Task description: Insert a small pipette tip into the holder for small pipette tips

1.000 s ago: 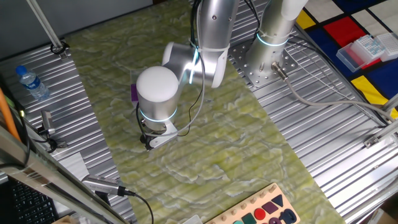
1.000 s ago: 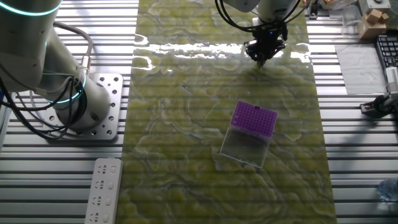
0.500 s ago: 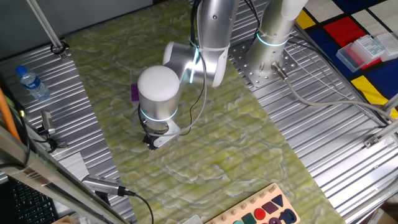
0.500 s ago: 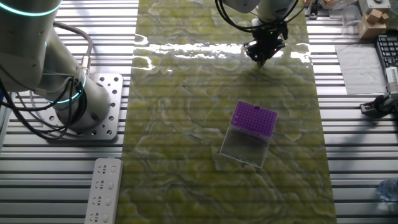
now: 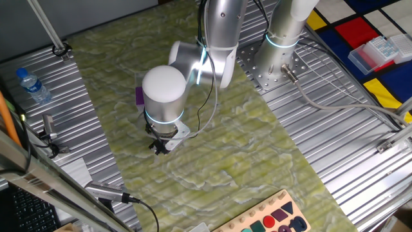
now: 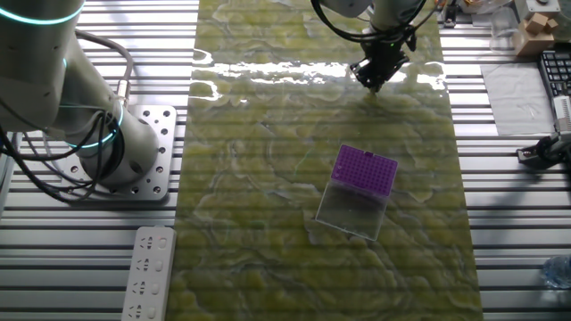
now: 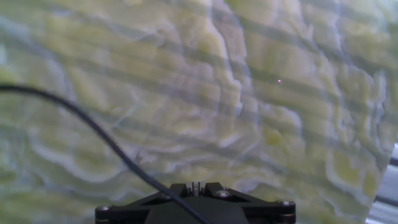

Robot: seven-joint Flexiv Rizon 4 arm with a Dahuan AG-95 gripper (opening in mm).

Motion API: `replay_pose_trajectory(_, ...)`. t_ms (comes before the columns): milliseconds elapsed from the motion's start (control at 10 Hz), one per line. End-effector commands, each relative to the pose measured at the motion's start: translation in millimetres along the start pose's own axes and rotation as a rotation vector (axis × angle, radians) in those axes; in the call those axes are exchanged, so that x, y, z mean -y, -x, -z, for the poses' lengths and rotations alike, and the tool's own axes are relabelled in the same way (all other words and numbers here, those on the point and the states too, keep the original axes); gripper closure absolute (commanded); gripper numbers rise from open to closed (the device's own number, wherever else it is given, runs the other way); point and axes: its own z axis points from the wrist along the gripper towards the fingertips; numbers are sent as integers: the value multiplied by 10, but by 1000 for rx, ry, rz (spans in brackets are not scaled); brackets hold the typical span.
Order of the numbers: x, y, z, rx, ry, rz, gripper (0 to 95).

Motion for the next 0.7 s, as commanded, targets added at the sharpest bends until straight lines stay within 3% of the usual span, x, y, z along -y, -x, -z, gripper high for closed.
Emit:
replay_pose_trajectory(100,1,7,10,13,-14,165,950)
replay_pose_trajectory(500,1,7,11,37,-55,352,950)
replay_pose_trajectory(700,1,7,16,20,-81,408,950)
